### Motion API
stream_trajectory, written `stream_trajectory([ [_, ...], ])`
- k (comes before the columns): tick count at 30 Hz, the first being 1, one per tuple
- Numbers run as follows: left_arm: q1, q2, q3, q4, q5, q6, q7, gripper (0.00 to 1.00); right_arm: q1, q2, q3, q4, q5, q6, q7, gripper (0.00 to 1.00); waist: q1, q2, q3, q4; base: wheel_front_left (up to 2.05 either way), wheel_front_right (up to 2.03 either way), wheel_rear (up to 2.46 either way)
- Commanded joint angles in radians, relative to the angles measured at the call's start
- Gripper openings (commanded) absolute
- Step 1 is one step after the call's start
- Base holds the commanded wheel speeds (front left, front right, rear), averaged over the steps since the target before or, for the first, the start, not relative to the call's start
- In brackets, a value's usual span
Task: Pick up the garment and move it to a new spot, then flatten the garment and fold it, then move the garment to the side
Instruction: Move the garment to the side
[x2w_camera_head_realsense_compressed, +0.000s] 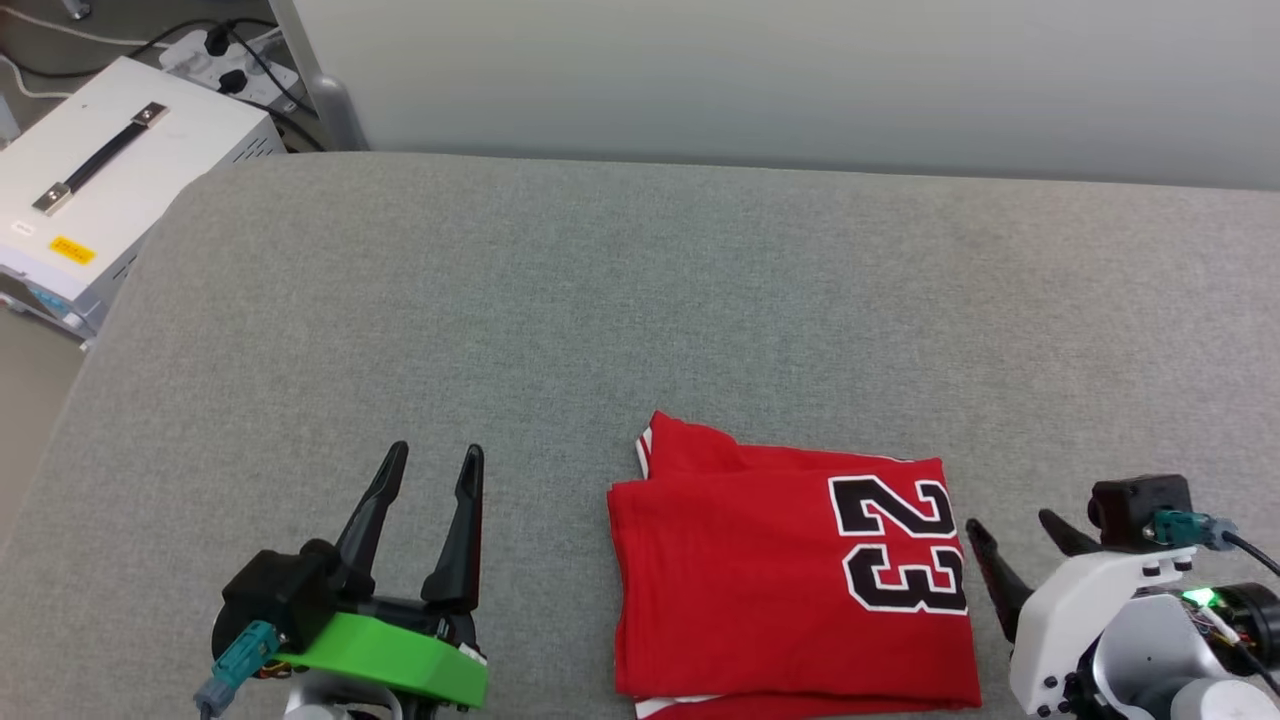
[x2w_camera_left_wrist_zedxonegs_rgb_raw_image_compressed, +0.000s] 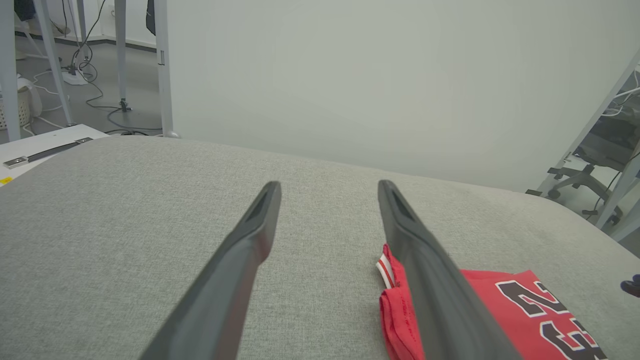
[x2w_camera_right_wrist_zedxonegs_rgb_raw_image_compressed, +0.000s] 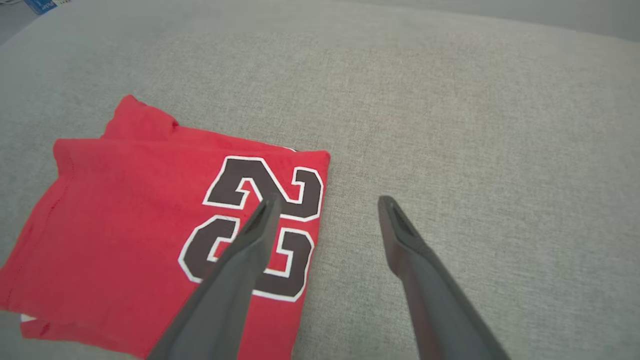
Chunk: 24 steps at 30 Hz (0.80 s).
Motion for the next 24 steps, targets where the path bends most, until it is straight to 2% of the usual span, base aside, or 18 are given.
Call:
stream_trajectory([
  [1,-0.024,0.001,-0.003,0.002,0.008,-0.003,-0.006,1.0,-0.003,0.009,0.003,-0.008,0.01,-0.001,0.039,1.0,0.0,0.0119,0.033,0.025,0.0,0.0,0.0],
  [6,-0.057,0.004,-0.025,0.01,0.009,-0.003,-0.006,1.0,-0.014,0.042,-0.033,0.001,-0.006,-0.001,0.222,1.0,0.0,0.0119,0.082,0.066,0.0,0.0,0.0],
  [9,-0.07,0.001,-0.031,0.012,0.009,-0.003,-0.006,1.0,-0.026,0.053,-0.045,0.01,-0.016,-0.001,0.276,1.0,0.0,0.0119,0.103,0.086,0.0,0.0,0.0],
  [16,-0.094,-0.003,-0.04,0.017,0.009,-0.003,-0.006,1.0,-0.049,0.065,-0.056,0.058,-0.017,-0.001,0.327,1.0,0.0,0.0119,0.14,0.123,0.0,0.0,0.0],
  [22,-0.108,-0.009,-0.043,0.017,0.013,-0.003,-0.006,1.0,-0.05,0.068,-0.024,0.123,-0.02,-0.001,0.341,1.0,0.0,0.0119,0.165,0.138,0.0,0.0,0.0],
  [23,-0.11,-0.009,-0.043,0.017,0.014,-0.003,-0.006,1.0,-0.05,0.068,-0.019,0.135,-0.017,-0.001,0.341,0.43,0.0,0.0119,0.167,0.139,0.0,0.0,0.0],
  [24,-0.11,-0.01,-0.044,0.018,0.015,-0.003,-0.006,1.0,-0.05,0.069,-0.015,0.141,-0.017,-0.001,0.34,0.2,0.0,0.0119,0.168,0.139,0.0,0.0,0.0],
])
